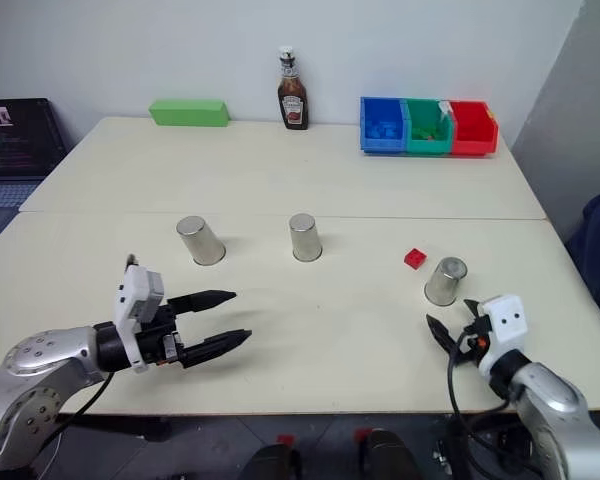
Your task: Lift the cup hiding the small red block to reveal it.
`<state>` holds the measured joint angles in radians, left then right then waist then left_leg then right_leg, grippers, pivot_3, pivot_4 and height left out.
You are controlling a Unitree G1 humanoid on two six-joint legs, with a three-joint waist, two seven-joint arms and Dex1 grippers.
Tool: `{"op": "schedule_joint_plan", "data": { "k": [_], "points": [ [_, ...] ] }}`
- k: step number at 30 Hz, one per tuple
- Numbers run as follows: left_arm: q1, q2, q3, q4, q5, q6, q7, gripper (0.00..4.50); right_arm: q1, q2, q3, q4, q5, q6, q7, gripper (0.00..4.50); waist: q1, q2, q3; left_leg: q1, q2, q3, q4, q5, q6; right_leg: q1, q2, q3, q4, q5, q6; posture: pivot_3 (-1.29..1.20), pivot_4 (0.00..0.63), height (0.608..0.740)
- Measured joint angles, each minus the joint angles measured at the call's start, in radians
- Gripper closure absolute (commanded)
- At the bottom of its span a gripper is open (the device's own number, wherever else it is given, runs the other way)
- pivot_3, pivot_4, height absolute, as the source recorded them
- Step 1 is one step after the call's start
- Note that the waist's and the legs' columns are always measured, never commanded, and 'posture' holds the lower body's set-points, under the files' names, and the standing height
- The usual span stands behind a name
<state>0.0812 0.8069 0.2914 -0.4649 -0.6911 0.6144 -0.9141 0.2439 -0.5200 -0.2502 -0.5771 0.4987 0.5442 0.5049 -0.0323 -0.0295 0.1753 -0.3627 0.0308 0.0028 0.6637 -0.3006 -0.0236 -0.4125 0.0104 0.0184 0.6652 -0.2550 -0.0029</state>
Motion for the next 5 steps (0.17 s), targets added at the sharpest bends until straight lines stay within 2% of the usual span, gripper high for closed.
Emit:
{"op": "schedule_joint_plan", "data": {
  "k": [5],
  "points": [
    [0.058, 0.009, 0.028, -0.032, 0.007, 0.009, 0.020, 0.00, -0.022, -0.028, -0.003, -0.097, 0.064, 0.073, -0.006, 0.06, 0.003, 0.000, 0.000, 0.004, 0.000, -0.001, 0.001, 0.000, 0.000, 0.003, 0.000, 0.000, 0.000, 0.000, 0.000, 0.00, 0.150, 0.740]
  ]
}}
